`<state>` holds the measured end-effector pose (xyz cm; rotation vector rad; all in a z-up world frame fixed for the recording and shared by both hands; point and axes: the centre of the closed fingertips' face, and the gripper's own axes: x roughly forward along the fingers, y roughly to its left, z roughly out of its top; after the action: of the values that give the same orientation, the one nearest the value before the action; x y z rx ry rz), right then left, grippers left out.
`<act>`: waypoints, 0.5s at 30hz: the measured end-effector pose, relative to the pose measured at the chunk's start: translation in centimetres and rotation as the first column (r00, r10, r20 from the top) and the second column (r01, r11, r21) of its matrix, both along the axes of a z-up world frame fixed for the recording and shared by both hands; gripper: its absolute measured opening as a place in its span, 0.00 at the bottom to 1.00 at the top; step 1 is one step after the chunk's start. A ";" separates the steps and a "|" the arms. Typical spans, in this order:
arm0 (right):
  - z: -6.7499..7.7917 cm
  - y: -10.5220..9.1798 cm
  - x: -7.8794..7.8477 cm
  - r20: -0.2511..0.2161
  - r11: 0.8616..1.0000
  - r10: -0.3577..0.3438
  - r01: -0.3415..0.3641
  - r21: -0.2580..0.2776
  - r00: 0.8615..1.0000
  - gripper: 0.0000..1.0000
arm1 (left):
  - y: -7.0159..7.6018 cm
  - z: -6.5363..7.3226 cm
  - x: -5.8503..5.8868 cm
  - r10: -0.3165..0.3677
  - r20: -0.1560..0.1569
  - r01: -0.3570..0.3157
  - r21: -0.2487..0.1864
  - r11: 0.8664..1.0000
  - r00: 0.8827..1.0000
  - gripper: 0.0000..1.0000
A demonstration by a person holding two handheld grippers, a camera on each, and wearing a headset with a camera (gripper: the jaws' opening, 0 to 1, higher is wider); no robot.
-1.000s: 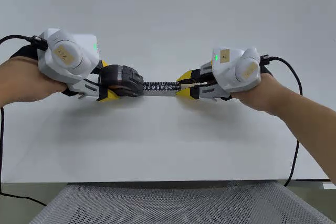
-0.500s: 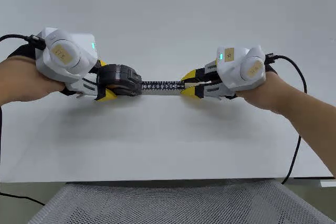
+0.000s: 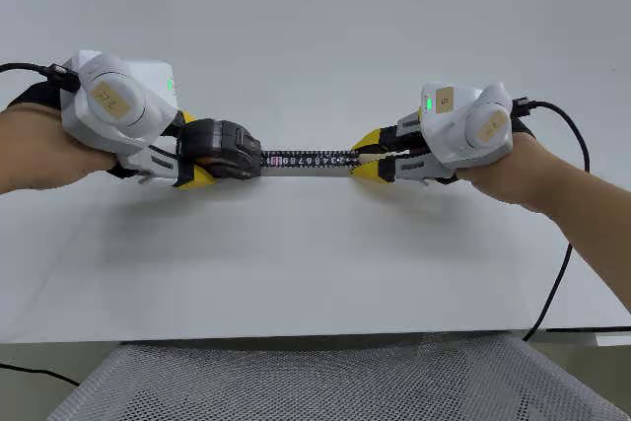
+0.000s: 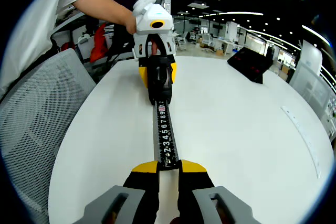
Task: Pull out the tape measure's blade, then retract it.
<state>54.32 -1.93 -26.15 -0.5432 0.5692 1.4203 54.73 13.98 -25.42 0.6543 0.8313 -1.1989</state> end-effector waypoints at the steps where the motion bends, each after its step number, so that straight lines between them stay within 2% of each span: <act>1: 0.0 -0.2 0.0 0.000 1.000 -0.002 0.002 -0.002 1.000 0.09 | 0.0 0.0 0.0 0.000 0.000 0.000 0.000 1.000 1.000 0.29; 14: -0.2 -2.2 0.0 -0.002 1.000 -0.014 0.014 -0.028 1.000 0.09 | -0.1 0.1 0.0 -0.002 -0.001 0.002 0.002 1.000 1.000 0.29; 15: -0.3 -2.6 0.0 -0.018 0.999 -0.041 0.041 -0.034 0.999 0.09 | -0.1 0.1 0.0 -0.003 -0.001 0.003 0.002 1.000 1.000 0.29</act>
<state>54.34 -4.53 -26.50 -0.5430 0.6166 1.3802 54.75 13.84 -25.36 0.6567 0.8325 -1.2008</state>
